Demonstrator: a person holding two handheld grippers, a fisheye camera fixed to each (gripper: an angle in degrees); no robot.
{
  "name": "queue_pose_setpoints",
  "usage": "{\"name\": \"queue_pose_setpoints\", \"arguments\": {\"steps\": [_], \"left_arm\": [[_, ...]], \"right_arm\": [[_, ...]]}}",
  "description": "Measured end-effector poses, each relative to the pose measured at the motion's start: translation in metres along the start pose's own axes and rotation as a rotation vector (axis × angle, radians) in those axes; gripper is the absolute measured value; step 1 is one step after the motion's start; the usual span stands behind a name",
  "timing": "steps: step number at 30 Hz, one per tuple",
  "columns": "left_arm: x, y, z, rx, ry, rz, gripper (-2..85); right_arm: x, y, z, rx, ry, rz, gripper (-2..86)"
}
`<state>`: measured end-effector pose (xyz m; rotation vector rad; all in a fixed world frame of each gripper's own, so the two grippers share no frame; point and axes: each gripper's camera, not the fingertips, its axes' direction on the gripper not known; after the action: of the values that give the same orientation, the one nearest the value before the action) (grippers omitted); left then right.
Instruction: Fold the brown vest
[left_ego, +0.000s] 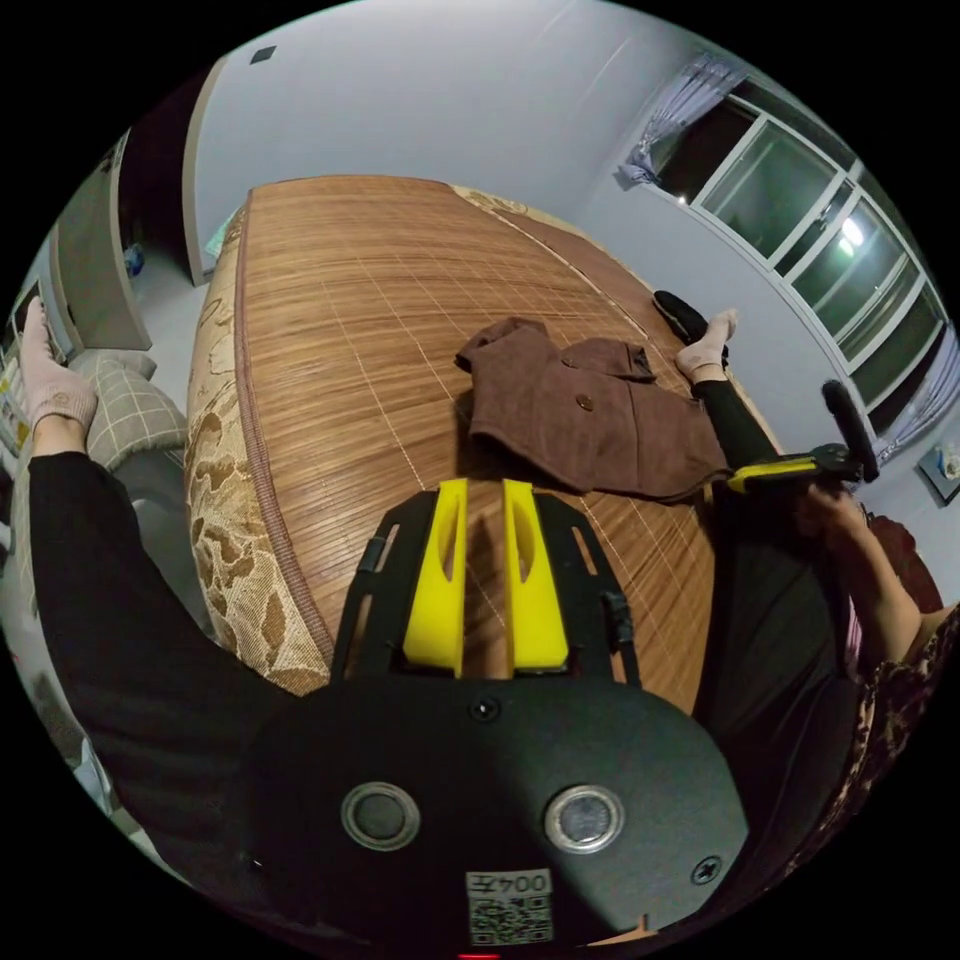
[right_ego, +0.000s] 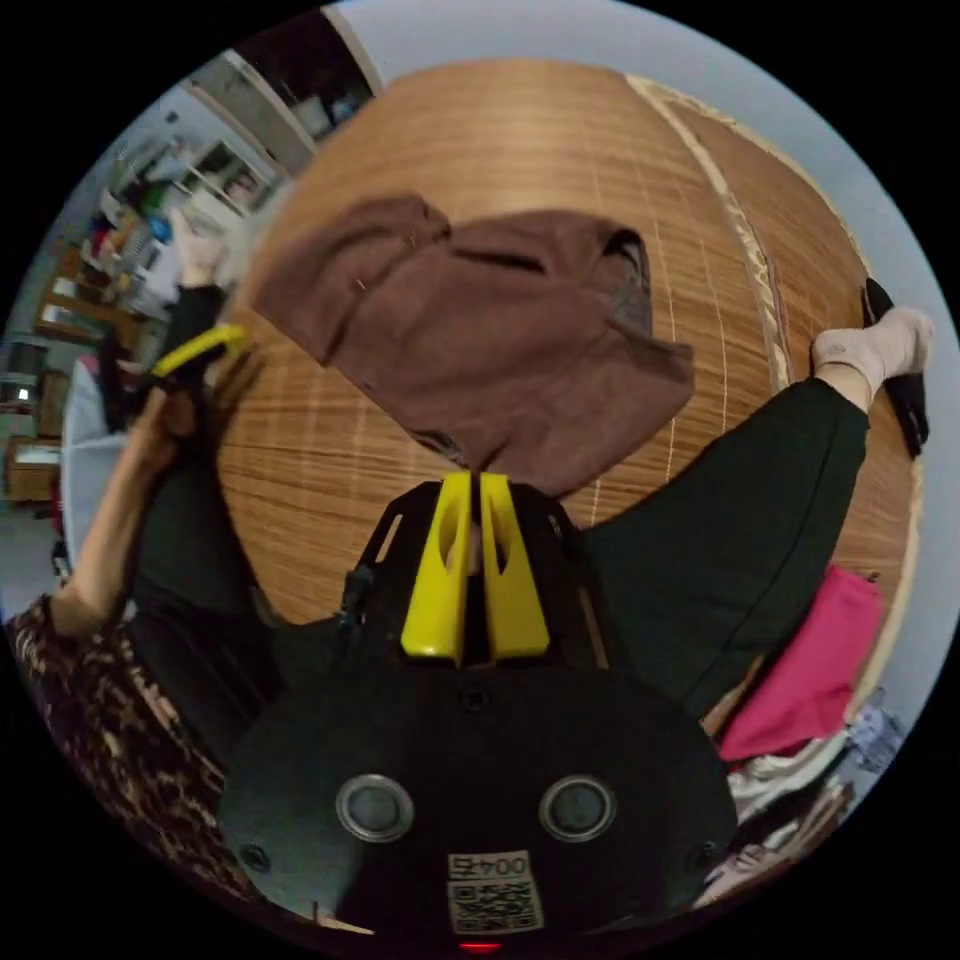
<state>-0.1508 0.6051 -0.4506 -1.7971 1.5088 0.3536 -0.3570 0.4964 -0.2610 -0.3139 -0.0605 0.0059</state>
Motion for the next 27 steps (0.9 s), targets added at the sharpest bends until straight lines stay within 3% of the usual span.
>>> {"name": "queue_pose_setpoints", "arguments": {"steps": [4, 10, 15, 27], "left_arm": [[0.011, 0.003, 0.007, -0.025, -0.056, 0.042, 6.0], [0.026, 0.007, 0.017, -0.052, -0.183, 0.103, 8.7], [0.03, 0.016, 0.018, -0.045, -0.071, 0.107, 9.9], [0.045, 0.035, 0.003, -0.005, -0.062, 0.13, 7.5]], "right_arm": [[0.049, 0.053, -0.057, 0.247, -0.372, 0.015, 1.1], [0.121, 0.114, -0.071, 0.436, -0.646, 0.125, 1.7], [0.145, 0.136, -0.087, 0.464, -0.688, 0.136, 1.6], [0.163, 0.187, -0.122, 0.464, -0.679, 0.108, 1.3]]}}
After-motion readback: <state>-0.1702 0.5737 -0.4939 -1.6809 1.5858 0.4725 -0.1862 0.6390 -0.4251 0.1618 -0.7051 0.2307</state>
